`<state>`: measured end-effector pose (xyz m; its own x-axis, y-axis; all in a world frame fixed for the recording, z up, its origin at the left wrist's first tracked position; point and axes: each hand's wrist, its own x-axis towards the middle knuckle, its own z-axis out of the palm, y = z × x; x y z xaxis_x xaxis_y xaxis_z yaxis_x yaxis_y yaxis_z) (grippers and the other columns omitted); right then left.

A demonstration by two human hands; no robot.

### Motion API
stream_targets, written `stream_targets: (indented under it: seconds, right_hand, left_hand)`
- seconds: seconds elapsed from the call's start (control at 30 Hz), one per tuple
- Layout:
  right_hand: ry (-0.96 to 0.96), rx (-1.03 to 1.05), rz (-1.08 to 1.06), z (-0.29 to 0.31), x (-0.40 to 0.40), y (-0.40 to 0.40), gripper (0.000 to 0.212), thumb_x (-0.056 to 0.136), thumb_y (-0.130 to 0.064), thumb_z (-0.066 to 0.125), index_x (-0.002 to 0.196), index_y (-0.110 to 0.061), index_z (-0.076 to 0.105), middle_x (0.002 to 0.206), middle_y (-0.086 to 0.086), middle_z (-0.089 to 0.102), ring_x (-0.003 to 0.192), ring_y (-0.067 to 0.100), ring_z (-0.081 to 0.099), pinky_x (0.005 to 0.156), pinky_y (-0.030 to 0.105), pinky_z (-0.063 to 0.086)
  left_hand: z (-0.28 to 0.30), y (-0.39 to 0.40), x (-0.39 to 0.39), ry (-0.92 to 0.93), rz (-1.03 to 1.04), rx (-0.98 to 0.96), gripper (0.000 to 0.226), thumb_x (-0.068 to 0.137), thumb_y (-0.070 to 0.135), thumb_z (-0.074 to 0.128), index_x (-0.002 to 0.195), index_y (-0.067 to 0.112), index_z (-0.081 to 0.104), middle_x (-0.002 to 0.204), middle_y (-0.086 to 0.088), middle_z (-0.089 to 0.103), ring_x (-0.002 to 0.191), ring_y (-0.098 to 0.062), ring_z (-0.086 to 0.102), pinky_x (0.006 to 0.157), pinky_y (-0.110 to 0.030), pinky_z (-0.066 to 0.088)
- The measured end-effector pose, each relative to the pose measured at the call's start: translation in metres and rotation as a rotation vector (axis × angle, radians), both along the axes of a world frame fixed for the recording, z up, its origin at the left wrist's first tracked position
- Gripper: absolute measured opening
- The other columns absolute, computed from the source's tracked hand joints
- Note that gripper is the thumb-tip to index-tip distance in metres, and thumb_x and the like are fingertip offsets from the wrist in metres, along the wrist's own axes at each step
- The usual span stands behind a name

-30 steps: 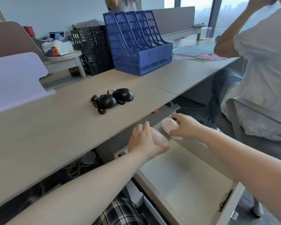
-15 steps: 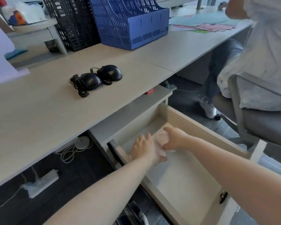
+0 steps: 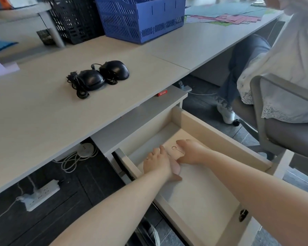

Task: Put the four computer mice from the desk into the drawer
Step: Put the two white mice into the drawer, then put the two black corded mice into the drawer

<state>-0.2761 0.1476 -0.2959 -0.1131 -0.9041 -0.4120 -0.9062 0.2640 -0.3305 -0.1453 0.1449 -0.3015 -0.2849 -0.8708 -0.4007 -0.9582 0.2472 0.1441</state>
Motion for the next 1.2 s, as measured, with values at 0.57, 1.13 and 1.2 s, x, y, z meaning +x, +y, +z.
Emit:
stream_targets:
  seconds: [0.57, 1.13, 1.2]
  right_hand:
    - [-0.231, -0.730, -0.204, 0.158, 0.038, -0.064, 0.029, 0.089, -0.035, 0.056, 0.110, -0.017, 0.064, 0.089, -0.003, 0.061, 0.091, 0.021, 0.058, 0.083, 0.033, 0.048]
    - [-0.211, -0.525, -0.039, 0.162, 0.116, -0.198, 0.073, 0.081, -0.034, 0.063, 0.145, -0.022, 0.031, 0.138, 0.014, 0.047, 0.126, 0.035, 0.047, 0.099, 0.042, 0.045]
    - [-0.189, -0.537, -0.043, 0.160, 0.114, -0.199, 0.069, 0.080, -0.033, 0.062, 0.143, -0.021, 0.034, 0.137, 0.014, 0.047, 0.124, 0.034, 0.047, 0.097, 0.040, 0.045]
  left_hand:
    - [0.198, -0.094, 0.050, 0.447, 0.158, -0.637, 0.038, 0.086, 0.043, 0.056, 0.115, 0.018, 0.058, 0.120, -0.006, 0.056, 0.116, -0.030, 0.050, 0.087, -0.040, 0.046]
    - [0.179, -0.195, 0.140, 0.255, 0.226, -0.294, 0.082, 0.061, 0.072, 0.064, 0.134, 0.043, 0.039, 0.144, -0.006, 0.041, 0.137, -0.032, 0.033, 0.110, -0.039, 0.028]
    - [0.182, -0.196, 0.144, 0.287, 0.234, -0.292, 0.080, 0.062, 0.066, 0.069, 0.132, 0.040, 0.041, 0.139, -0.005, 0.045, 0.131, -0.032, 0.040, 0.105, -0.038, 0.034]
